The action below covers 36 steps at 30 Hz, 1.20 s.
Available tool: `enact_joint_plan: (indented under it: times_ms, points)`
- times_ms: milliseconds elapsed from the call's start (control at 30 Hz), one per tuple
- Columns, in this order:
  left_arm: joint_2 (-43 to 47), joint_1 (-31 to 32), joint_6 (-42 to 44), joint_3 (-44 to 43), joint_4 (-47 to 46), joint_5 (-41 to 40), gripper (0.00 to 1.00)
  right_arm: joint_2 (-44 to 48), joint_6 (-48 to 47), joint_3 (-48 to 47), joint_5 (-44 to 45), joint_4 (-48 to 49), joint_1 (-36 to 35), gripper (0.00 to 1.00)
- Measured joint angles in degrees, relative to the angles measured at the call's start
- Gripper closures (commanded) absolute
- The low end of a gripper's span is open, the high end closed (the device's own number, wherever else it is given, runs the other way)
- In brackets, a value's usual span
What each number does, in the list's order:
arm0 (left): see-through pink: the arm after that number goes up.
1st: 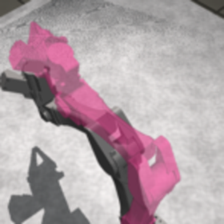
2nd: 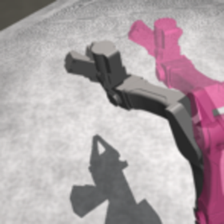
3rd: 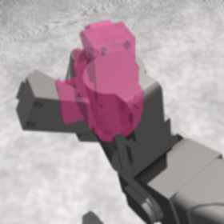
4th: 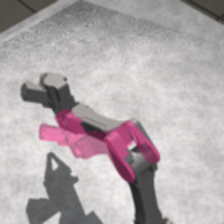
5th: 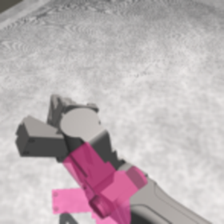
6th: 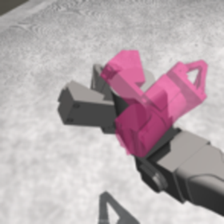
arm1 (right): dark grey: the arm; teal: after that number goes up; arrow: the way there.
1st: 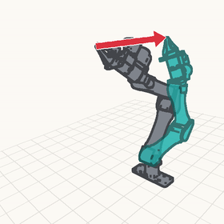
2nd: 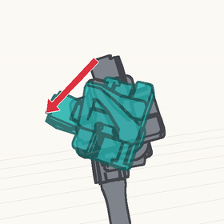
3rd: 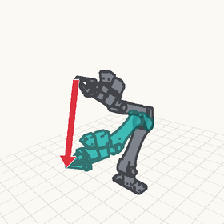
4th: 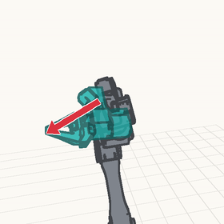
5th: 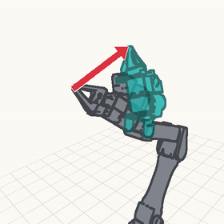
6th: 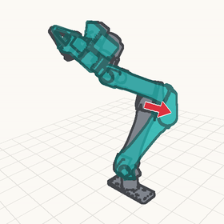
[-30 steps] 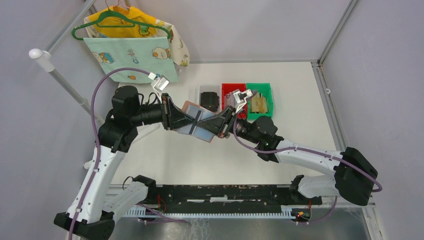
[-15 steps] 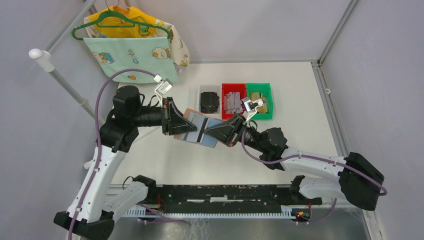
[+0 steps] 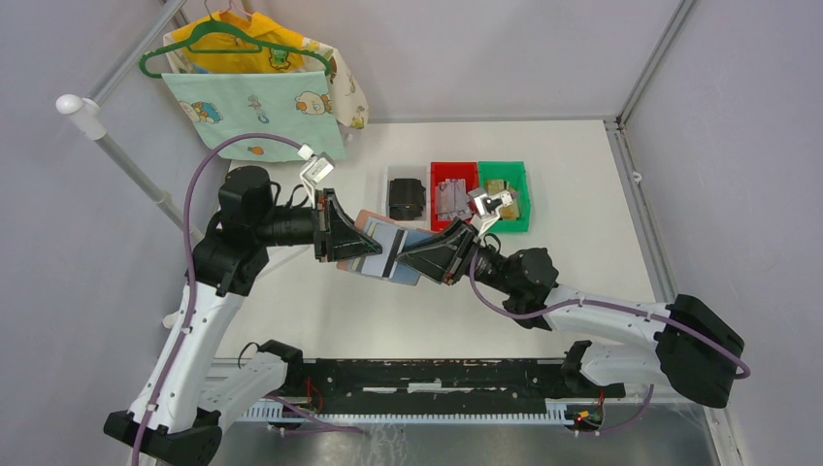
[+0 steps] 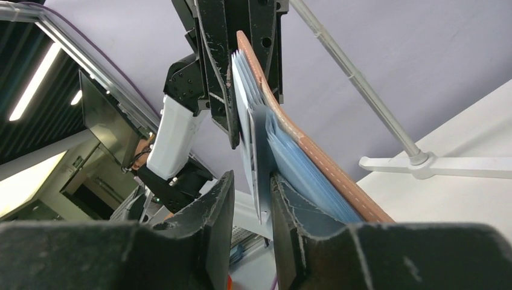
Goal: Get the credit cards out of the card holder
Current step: Remove the credit card from the card holder.
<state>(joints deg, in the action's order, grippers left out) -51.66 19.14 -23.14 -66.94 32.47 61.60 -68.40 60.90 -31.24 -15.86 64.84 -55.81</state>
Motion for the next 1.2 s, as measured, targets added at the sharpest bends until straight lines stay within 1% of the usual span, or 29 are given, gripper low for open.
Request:
enact_joint_plan:
  times_ms: [67,100,167,267,300,333,500,867,1000,1067,1200]
  points:
    - [0.0,0.0,0.0,0.0,0.0,-0.2,0.98,-0.7,0.3,-0.5,-0.5,0.5,0.0,0.66]
    - [0.0,0.0,0.0,0.0,0.0,-0.2,0.98,-1.0,0.3,-0.9,-0.7,0.7,0.0,0.7]
    - [0.0,0.0,-0.1,-0.2,-0.1,-0.5,0.98,-1.8,0.4,-1.7,-1.2,0.9,0.0,0.78]
    - [0.0,-0.1,-0.1,-0.7,-0.1,-0.6,0.98,-2.9,0.9,-2.5,-1.7,1.5,0.1,0.95]
    - [0.0,-0.1,-0.1,-0.9,-0.1,-0.5,0.98,-3.0,1.1,-2.5,-1.7,1.8,0.1,0.99]
    - [0.0,-0.1,-0.1,-1.0,-0.2,-0.5,0.98,-3.2,1.3,-2.5,-1.7,2.1,0.2,1.0]
    - [-0.1,0.0,-0.2,-1.5,0.0,-0.4,0.98,-3.0,1.7,-2.0,-1.8,3.5,0.3,1.0]
    - [-0.5,0.3,-0.2,-2.0,0.0,-0.5,0.98,2.1,2.4,5.7,-0.7,6.8,2.0,1.0]
    - [-0.5,0.3,-0.2,-2.5,0.5,-0.9,0.98,6.9,3.2,9.2,-1.5,5.4,6.5,1.0]
    - [-0.5,0.3,-0.1,-2.8,0.8,-1.2,0.98,10.9,3.2,10.2,-2.2,2.3,10.4,1.0]
    - [-0.6,0.3,0.4,-3.2,1.9,-1.5,0.98,19.0,0.3,9.6,-4.1,-7.8,18.4,1.0]
